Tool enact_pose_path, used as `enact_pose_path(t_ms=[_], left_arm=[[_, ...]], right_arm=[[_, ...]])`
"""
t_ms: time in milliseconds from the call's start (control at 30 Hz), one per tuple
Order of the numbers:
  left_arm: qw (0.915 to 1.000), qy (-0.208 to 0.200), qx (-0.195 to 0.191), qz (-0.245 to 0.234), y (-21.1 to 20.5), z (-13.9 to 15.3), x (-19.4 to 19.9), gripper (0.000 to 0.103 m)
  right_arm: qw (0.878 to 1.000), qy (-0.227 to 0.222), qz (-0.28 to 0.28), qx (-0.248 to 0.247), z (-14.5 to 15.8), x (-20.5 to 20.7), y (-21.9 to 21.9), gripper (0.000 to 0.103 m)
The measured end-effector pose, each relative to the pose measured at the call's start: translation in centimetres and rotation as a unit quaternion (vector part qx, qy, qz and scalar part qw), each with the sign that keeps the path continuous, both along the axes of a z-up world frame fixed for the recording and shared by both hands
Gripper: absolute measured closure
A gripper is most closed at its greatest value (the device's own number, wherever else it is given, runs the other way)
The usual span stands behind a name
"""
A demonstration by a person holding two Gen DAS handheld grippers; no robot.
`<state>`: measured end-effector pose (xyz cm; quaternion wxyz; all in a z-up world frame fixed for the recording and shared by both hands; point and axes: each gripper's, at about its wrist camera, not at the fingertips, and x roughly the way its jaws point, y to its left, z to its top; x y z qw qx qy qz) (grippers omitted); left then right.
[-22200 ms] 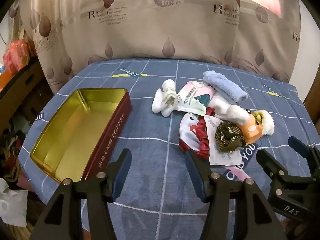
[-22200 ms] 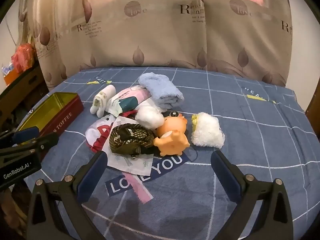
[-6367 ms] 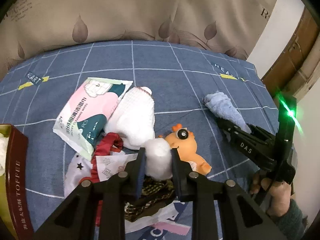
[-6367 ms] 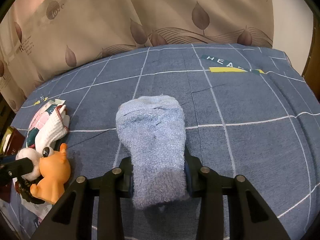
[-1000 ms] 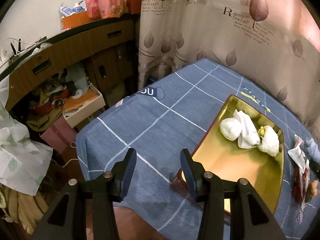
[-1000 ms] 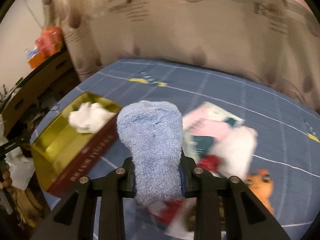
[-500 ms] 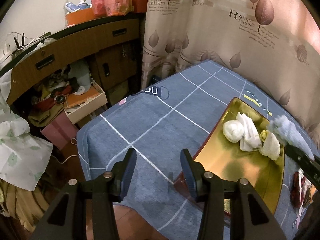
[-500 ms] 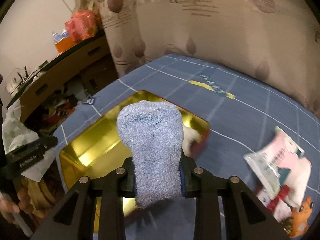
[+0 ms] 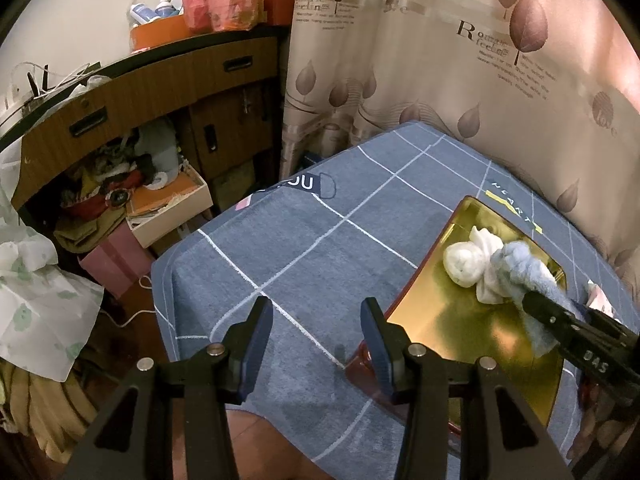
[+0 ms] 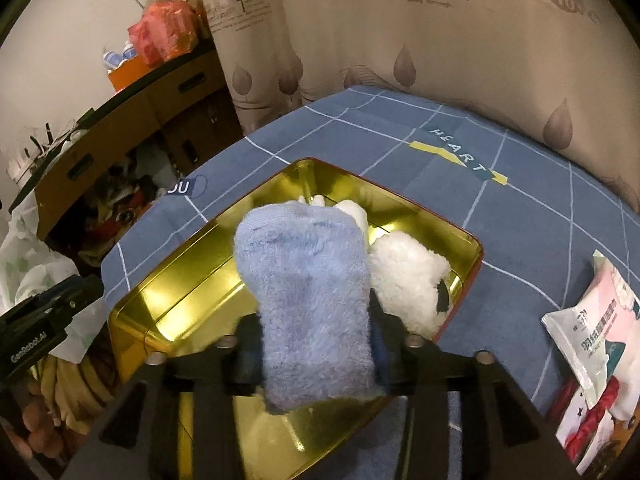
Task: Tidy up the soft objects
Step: 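Carry the light blue towel with the right gripper into the tin and open, then grasp the orange plush toy with the right gripper and lift it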
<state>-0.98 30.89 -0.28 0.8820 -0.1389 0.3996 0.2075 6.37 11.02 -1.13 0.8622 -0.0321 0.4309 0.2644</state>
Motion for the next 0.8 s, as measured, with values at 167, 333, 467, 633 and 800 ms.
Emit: enact_pose_path(t_ms=[167, 333, 467, 633, 800], left_arm=[[1.0, 0.004, 0.0, -0.003, -0.2, -0.1, 0.1, 0.056], [1.0, 0.002, 0.007, -0.006, -0.4, 0.0, 0.0, 0.056], [0.9999, 0.005, 0.006, -0.01, -0.4, -0.3, 0.1, 0.056], [0.9998, 0.006, 0.016, -0.014, -0.9, -0.2, 0.1, 0.056], [0.9995, 0.007, 0.025, -0.019, -1.4, -0.3, 0.1, 0.056]], right_arm=[[1.0, -0.009, -0.004, 0.011, 0.3, -0.3, -0.7, 0.033], [0.999, -0.023, -0.013, 0.022, 1.6, -1.3, -2.2, 0.033], [0.999, -0.033, -0.031, 0.025, 2.3, -2.4, -5.0, 0.033], [0.995, -0.047, -0.089, 0.01, 2.9, -3.8, -11.3, 0.033], [0.985, -0.042, -0.164, -0.006, 2.6, -4.5, -19.0, 0.033]])
